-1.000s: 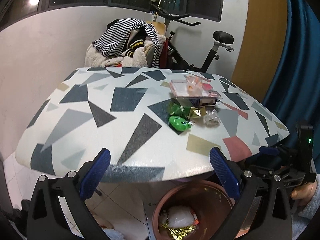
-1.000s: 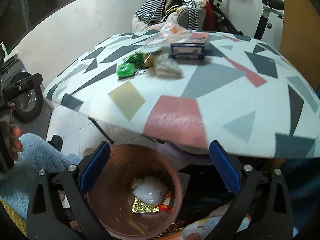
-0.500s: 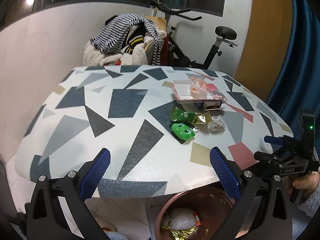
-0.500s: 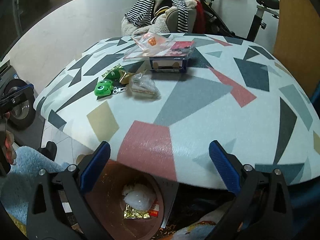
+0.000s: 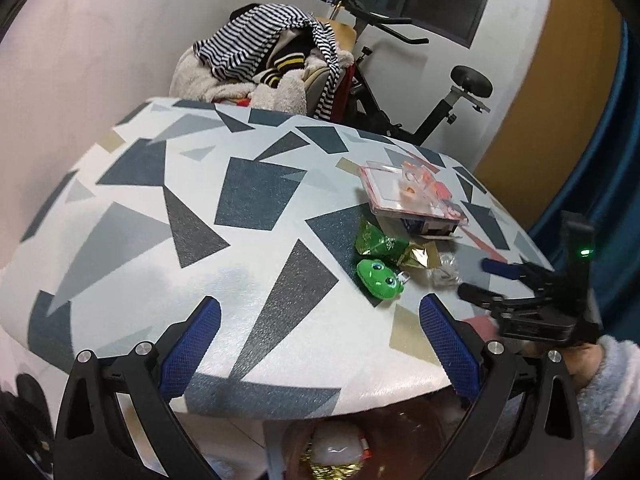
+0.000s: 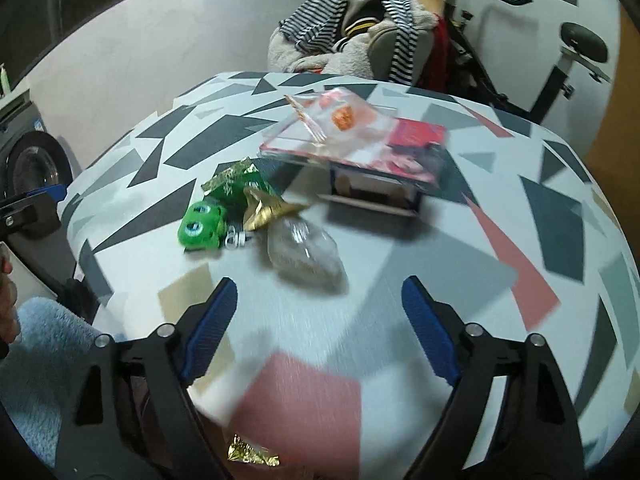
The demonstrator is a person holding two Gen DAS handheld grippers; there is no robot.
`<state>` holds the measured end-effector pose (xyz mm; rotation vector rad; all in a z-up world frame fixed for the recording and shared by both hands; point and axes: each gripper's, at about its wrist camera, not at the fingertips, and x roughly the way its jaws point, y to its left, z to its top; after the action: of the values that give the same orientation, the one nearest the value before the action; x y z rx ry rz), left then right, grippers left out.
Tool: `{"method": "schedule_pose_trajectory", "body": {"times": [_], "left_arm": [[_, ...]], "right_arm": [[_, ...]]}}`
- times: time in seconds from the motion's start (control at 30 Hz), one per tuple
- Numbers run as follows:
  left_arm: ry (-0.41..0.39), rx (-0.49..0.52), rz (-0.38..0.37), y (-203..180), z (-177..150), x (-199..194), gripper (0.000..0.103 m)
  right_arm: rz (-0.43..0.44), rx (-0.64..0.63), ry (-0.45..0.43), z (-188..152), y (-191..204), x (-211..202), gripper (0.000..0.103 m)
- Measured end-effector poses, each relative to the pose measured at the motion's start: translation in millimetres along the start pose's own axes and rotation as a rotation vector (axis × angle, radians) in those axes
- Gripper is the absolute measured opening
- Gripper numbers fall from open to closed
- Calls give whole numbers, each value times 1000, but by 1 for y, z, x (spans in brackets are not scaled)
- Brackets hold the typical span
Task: Collect trash
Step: 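Move the right gripper to the clear crumpled wrapper and grasp it, then grasp the green foil wrapper with the left gripper while the right gripper holds the clear wrapper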
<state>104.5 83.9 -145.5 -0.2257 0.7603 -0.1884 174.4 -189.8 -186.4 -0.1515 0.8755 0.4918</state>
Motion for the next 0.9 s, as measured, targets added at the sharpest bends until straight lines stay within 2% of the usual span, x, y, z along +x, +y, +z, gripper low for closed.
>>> {"method": "schedule_pose_trajectory", "body": {"times": [0.13, 0.17, 0.2, 0.27, 0.4, 0.5, 0.57, 0.8, 0.9], "left_arm": [[11, -22, -23, 2, 9, 9, 90], [14, -33, -33, 3, 11, 12, 89], [16, -40, -40, 4, 13, 14, 89], [29, -59, -62, 4, 17, 21, 86], [68, -68, -93, 0, 24, 38, 76], [90, -43, -95, -5, 29, 53, 72], [111, -61, -121, -6, 32, 66, 70], [198, -365, -269, 15, 42, 125, 58], [216, -417, -300, 15, 44, 138, 57]], "right_arm": [[4, -6, 37, 11, 4, 19, 74], [12, -7, 50, 12, 5, 24, 69], [16, -8, 60, 12, 5, 26, 58], [31, 2, 67, 12, 3, 27, 49], [46, 35, 30, 6, -4, 15, 46], [42, 91, -2, -3, -15, 2, 46], [34, 112, -13, -8, -20, -2, 46], [22, 172, -34, -22, -35, -20, 45], [19, 184, -39, -28, -42, -28, 45]]}}
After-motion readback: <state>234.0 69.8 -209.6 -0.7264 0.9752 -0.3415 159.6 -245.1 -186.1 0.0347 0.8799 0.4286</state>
